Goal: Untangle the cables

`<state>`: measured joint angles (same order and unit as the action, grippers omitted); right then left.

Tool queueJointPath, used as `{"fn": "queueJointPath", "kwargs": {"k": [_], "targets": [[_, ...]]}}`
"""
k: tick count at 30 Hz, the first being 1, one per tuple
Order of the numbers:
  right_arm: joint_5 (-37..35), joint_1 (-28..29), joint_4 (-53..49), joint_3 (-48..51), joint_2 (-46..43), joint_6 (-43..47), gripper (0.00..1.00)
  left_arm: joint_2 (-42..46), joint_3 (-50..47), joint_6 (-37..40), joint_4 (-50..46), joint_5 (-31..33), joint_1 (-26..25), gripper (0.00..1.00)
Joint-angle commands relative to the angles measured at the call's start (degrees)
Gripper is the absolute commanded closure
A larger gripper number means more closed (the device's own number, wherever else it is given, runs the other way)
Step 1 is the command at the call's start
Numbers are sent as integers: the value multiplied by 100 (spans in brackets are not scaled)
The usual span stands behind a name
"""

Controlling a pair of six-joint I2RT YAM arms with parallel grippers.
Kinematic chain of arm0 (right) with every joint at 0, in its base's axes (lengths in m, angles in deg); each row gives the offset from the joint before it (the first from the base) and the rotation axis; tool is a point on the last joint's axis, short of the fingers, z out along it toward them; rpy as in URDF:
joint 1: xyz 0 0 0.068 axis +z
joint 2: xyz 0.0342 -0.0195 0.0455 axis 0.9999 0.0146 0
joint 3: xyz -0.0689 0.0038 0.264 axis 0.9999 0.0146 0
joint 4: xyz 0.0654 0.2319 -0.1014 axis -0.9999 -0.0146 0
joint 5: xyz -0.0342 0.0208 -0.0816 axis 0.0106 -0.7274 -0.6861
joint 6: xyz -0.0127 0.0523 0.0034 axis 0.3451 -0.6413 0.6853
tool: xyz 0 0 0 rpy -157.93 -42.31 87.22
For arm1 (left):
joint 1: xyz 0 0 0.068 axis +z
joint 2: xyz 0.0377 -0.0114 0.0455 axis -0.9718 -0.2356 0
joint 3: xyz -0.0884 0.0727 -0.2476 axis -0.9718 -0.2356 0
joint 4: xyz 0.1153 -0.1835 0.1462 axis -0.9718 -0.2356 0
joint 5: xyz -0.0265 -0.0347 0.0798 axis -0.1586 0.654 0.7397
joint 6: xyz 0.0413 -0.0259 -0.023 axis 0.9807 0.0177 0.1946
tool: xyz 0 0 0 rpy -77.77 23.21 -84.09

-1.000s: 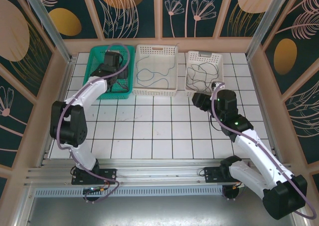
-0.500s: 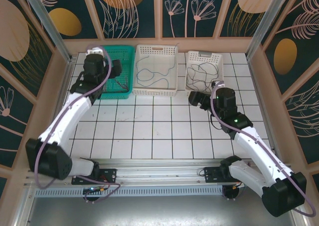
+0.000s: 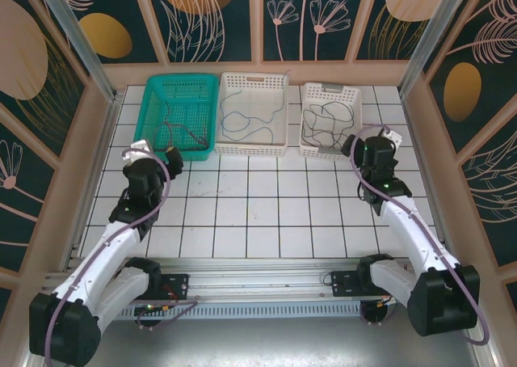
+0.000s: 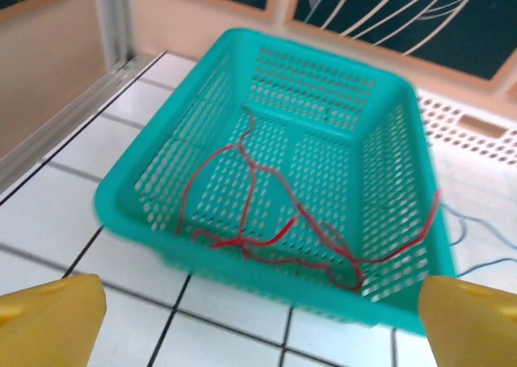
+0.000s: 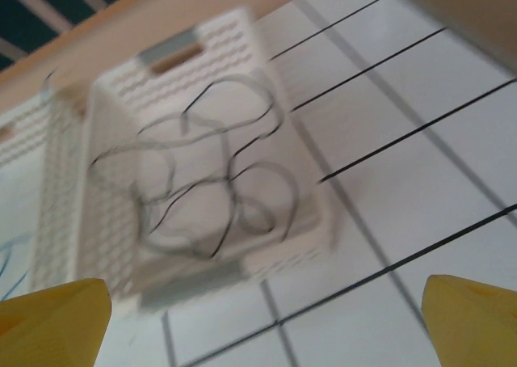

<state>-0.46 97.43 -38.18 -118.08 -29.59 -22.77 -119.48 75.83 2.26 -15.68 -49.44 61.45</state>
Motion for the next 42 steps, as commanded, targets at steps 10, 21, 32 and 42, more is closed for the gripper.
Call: {"fn": "queueJointPath", "kwargs": {"k": [10, 21, 32, 42], "targets": [[-695, -389, 5356, 1998, 1560, 1779, 1, -633, -496, 438, 1785, 861, 28, 1], [-154, -693, 6249, 1908, 2611, 1994, 1, -1685, -872, 1414, 3734, 1170, 92, 2], [1548, -787, 7769, 2735, 2743, 2519, 1, -2934, -1127, 1721, 5430, 499, 622, 1], [1549, -789, 7646, 2567, 2865, 2549, 1, -3776, -1404, 1653, 6816, -604, 1307, 1]]}}
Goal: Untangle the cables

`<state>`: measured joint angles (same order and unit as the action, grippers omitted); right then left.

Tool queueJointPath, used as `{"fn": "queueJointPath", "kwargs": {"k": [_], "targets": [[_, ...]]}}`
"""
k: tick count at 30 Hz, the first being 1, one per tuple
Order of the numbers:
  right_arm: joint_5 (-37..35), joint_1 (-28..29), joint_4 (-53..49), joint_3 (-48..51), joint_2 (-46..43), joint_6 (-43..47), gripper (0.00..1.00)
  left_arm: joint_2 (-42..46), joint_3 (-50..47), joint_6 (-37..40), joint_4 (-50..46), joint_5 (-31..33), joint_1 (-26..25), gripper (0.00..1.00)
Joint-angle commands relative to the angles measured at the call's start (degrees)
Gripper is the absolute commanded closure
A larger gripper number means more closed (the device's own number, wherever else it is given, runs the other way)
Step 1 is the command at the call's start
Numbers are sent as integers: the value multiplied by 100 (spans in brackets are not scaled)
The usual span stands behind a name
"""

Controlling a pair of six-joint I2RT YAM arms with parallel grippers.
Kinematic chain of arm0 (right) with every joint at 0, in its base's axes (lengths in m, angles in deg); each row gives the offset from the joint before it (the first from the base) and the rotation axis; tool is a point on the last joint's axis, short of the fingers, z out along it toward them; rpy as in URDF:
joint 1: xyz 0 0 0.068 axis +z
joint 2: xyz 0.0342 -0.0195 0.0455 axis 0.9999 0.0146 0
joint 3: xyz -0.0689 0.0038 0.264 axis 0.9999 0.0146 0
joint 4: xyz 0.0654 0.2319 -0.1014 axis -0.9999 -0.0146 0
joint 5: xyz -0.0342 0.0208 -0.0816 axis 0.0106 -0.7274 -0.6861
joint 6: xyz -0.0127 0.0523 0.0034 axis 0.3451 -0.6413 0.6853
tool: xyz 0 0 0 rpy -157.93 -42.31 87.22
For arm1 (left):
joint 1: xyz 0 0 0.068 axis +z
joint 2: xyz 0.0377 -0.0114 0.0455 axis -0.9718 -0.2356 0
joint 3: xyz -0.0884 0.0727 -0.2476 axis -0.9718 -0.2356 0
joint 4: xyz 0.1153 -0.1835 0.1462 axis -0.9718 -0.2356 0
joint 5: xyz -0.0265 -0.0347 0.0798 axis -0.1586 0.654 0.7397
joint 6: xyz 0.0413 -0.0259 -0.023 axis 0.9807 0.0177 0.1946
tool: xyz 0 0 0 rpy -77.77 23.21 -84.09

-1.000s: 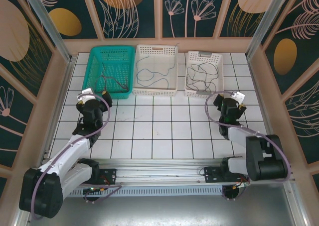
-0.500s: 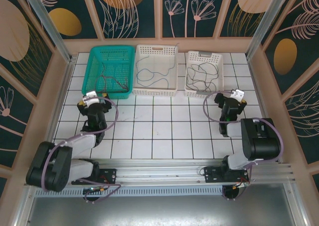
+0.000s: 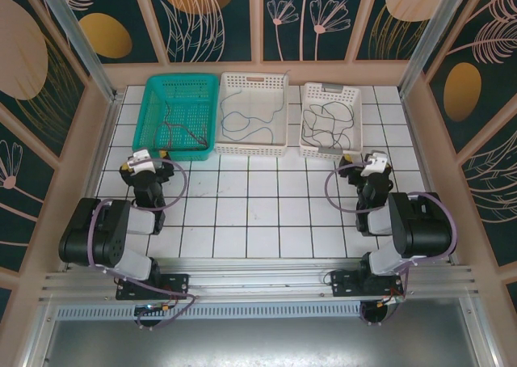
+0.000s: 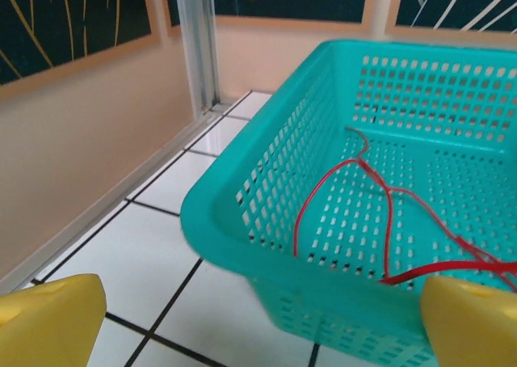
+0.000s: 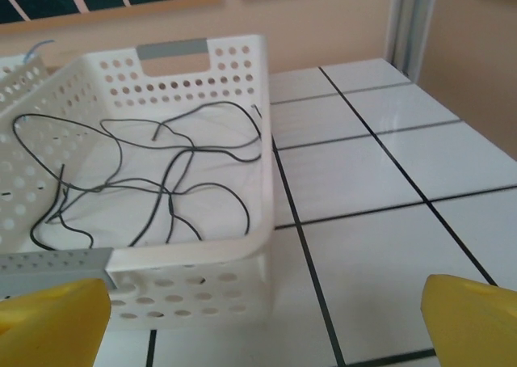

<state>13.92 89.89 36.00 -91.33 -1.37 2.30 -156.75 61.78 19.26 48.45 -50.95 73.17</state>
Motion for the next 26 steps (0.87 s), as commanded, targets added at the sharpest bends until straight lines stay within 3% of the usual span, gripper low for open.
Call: {"fn": "queueJointPath", "kwargs": {"k": [1, 26], "targets": [[37, -36, 124, -192, 71, 13, 1, -36, -12, -42, 368, -471, 139, 1], [345, -186, -66, -286, 64, -70, 1, 0, -142, -24, 612, -454, 129, 1]]}}
